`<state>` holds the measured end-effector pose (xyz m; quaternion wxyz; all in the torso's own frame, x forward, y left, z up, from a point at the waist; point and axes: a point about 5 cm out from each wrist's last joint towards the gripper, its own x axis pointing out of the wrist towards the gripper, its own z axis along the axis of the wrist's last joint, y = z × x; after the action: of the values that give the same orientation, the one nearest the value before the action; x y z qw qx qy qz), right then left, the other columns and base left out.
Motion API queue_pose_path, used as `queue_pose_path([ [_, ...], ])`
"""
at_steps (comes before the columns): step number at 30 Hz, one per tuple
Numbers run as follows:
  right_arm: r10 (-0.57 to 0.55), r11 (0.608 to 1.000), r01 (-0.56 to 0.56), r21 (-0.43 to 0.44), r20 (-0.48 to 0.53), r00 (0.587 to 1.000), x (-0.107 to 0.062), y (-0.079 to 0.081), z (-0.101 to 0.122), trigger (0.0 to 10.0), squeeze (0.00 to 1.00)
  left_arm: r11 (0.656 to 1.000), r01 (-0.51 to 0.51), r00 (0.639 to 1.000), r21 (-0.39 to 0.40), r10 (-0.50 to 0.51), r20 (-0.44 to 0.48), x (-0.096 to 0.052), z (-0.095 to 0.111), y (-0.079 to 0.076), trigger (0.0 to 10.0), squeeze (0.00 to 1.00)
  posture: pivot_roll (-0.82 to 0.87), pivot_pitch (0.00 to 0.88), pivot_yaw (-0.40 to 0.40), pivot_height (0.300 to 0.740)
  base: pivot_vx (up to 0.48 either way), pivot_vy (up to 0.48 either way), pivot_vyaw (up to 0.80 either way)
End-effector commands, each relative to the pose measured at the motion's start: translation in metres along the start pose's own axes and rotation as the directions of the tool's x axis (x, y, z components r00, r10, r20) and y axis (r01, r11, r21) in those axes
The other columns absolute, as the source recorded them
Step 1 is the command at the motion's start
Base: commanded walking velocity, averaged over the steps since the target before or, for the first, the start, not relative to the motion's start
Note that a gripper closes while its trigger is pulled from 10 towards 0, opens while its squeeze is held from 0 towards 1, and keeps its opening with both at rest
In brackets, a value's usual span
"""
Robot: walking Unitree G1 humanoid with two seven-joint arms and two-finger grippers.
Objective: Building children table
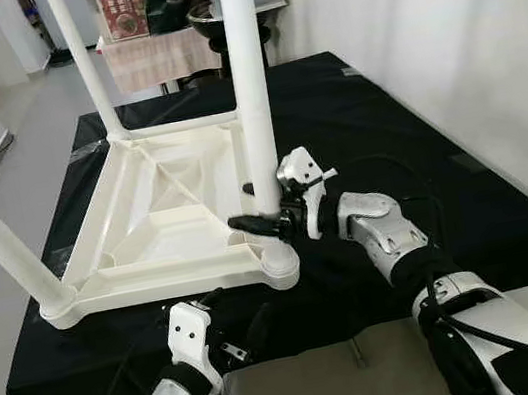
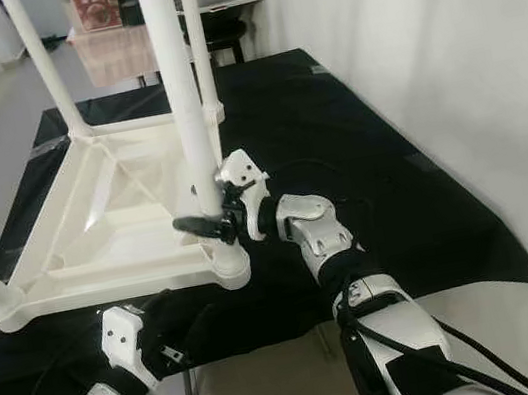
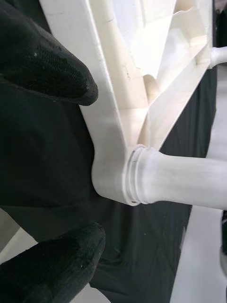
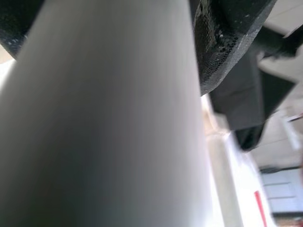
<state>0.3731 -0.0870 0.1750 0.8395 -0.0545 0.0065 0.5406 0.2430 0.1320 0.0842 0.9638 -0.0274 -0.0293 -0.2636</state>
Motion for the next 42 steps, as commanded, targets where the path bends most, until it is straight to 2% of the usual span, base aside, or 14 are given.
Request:
queue_pose_path([
  [1, 0.049, 0.999, -0.049, -0.007, -0.028, 0.998, 0.007, 0.001, 0.006, 10.0, 0.00, 1.000, -0.003, 1.000, 0.005, 0.003, -0.028, -0.004, -0.005, 0.000, 10.0, 0.00, 0.12, 0.000, -0.045, 0.740, 0.000, 0.000, 0.00],
  [4, 0.055, 0.999, -0.055, 0.001, -0.022, 0.998, 0.007, 0.000, 0.009, 10.0, 0.00, 1.000, -0.002, 1.000, 0.005, 0.003, -0.028, -0.004, -0.005, 0.000, 10.0, 0.00, 0.12, 0.000, -0.049, 0.740, 0.000, 0.000, 0.00],
  [11, 0.176, 0.984, -0.177, 0.030, 0.034, 0.984, 0.005, -0.002, 0.022, 10.0, 0.00, 1.000, 0.005, 1.000, -0.006, -0.005, -0.023, -0.012, -0.003, -0.008, 10.0, 0.00, 0.15, 0.000, -0.061, 0.740, 0.000, 0.000, 0.00],
  [15, 0.322, 0.946, -0.325, 0.015, 0.093, 0.942, 0.006, 0.004, 0.033, 10.0, 0.00, 1.000, 0.008, 1.000, -0.026, -0.008, -0.022, -0.041, 0.008, -0.023, 10.0, 0.00, 0.19, 0.000, -0.041, 0.740, 0.000, 0.000, 0.00],
  [19, 0.335, 0.941, -0.338, 0.015, 0.101, 0.937, 0.006, 0.004, 0.035, 10.0, 0.00, 1.000, -0.001, 1.000, -0.027, 0.000, -0.023, -0.043, 0.010, -0.023, 10.0, 0.00, 0.19, 0.000, -0.041, 0.740, 0.000, 0.000, 0.00],
  [21, 0.401, 0.915, -0.402, -0.013, 0.125, 0.908, 0.005, 0.006, 0.043, 10.0, 0.00, 0.999, -0.010, 0.999, -0.042, 0.009, -0.036, -0.062, 0.019, -0.035, 10.0, 0.00, 0.24, 0.117, -0.012, 0.740, 0.000, 0.000, 0.00],
  [25, 0.479, 0.878, -0.473, -0.072, 0.151, 0.865, 0.007, 0.008, 0.058, 10.0, 0.00, 0.997, -0.023, 0.998, -0.069, 0.019, -0.059, -0.089, 0.034, -0.053, 10.0, 0.00, 0.28, 0.178, 0.001, 0.740, 0.000, 0.000, 0.00],
  [32, 0.506, 0.861, -0.492, -0.125, 0.133, 0.852, 0.011, 0.007, 0.076, 10.0, 0.00, 0.995, -0.046, 0.996, -0.094, 0.038, -0.084, -0.102, 0.049, -0.067, 10.0, 0.00, 0.31, 0.241, 0.000, 0.740, 0.000, 0.000, 0.00],
  [33, 0.512, 0.857, -0.497, -0.134, 0.117, 0.851, 0.012, 0.007, 0.078, 9.3, 0.00, 0.994, -0.050, 0.995, -0.097, 0.042, -0.086, -0.106, 0.052, -0.070, 10.0, 0.00, 0.32, 0.258, -0.004, 0.740, 0.000, 0.000, 0.00],
  [35, 0.517, 0.853, -0.503, -0.139, 0.106, 0.849, 0.012, 0.007, 0.079, 9.3, 0.00, 0.994, -0.053, 0.995, -0.100, 0.044, -0.090, -0.108, 0.055, -0.073, 10.0, 0.00, 0.32, 0.261, -0.004, 0.740, 0.000, 0.000, 0.00],
  [36, 0.525, 0.848, -0.510, -0.143, 0.091, 0.846, 0.012, 0.007, 0.080, 3.2, 0.00, 0.993, -0.057, 0.994, -0.102, 0.047, -0.094, -0.111, 0.057, -0.075, 10.0, 0.00, 0.33, 0.271, -0.004, 0.740, 0.000, 0.000, 0.00],
  [37, 0.525, 0.848, -0.510, -0.143, 0.091, 0.846, 0.012, 0.007, 0.080, 3.2, 0.00, 0.993, -0.057, 0.994, -0.102, 0.047, -0.094, -0.111, 0.057, -0.075, 10.0, 0.00, 0.33, 0.271, -0.004, 0.740, 0.000, 0.000, 0.00],
  [38, 0.535, 0.839, -0.523, -0.150, 0.059, 0.843, 0.014, 0.008, 0.079, 0.0, 0.00, 0.992, -0.065, 0.993, -0.108, 0.053, -0.109, -0.115, 0.062, -0.079, 10.0, 0.00, 0.33, 0.280, -0.002, 0.740, 0.000, 0.000, 0.00],
  [42, 0.535, 0.838, -0.524, -0.152, 0.041, 0.844, 0.014, 0.008, 0.078, 0.0, 0.00, 0.991, -0.070, 0.992, -0.111, 0.057, -0.115, -0.117, 0.064, -0.080, 10.0, 0.00, 0.33, 0.278, -0.004, 0.740, 0.000, 0.000, 0.00],
])
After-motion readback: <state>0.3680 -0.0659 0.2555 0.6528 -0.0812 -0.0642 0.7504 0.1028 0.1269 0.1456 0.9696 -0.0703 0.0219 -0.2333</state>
